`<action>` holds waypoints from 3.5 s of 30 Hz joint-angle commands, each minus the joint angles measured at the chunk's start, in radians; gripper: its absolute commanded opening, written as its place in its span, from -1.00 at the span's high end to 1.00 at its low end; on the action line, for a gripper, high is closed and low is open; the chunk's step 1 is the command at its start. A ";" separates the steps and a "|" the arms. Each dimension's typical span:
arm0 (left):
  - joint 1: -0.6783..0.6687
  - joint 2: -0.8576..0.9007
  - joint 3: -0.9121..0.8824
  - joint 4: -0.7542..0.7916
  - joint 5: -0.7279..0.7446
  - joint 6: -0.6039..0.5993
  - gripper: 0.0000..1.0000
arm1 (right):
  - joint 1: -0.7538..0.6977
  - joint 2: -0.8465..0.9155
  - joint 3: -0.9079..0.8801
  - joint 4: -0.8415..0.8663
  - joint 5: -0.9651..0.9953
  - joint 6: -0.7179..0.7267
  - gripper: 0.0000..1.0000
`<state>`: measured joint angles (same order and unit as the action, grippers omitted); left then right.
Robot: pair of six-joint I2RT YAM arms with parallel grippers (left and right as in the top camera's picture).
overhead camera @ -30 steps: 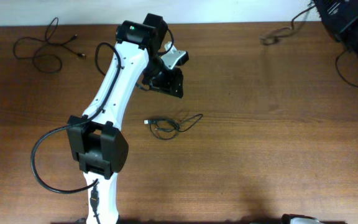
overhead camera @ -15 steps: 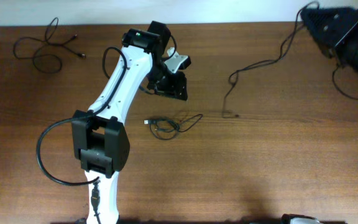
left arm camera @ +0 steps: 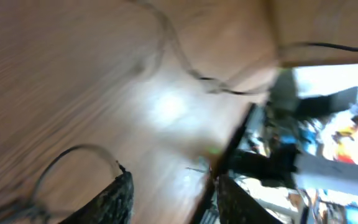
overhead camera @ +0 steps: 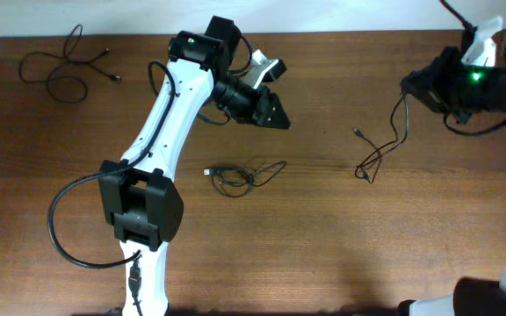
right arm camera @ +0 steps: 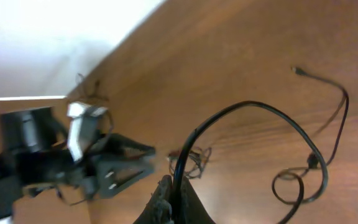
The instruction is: Untangle cables
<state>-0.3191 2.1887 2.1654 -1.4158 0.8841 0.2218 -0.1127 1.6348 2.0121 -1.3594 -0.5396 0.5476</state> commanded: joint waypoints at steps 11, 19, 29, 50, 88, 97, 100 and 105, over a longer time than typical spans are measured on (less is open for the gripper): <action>-0.085 -0.001 0.035 0.072 0.193 0.177 0.09 | 0.045 0.224 0.007 -0.005 -0.006 0.170 0.92; -0.148 -0.001 0.039 0.227 0.100 0.176 0.05 | 0.151 0.236 0.007 0.062 -0.006 0.316 0.92; -0.185 -0.001 0.039 0.392 0.005 -0.031 0.06 | 0.187 0.236 0.007 0.119 -0.033 0.468 0.92; -0.184 -0.005 0.043 0.404 -0.095 -0.140 1.00 | 0.155 0.236 0.007 0.144 -0.039 0.435 0.83; -0.175 -0.310 0.211 0.450 -0.377 -0.215 1.00 | 0.040 0.236 0.007 -0.043 -0.313 -0.281 -0.97; -0.176 -0.310 0.211 0.458 -0.377 -0.277 1.00 | 0.068 0.236 0.007 -0.029 -0.367 -0.392 -0.98; -0.175 -0.310 0.211 0.503 -0.377 -0.351 1.00 | 0.093 0.236 0.007 -0.011 -0.366 -0.391 -0.98; -0.175 -0.310 0.211 0.542 -0.376 -0.434 1.00 | 0.114 0.236 0.007 0.018 -0.365 -0.391 -0.97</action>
<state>-0.4980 1.9129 2.3547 -0.8883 0.5148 -0.1253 -0.0093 1.8702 2.0121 -1.3556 -0.8818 0.1791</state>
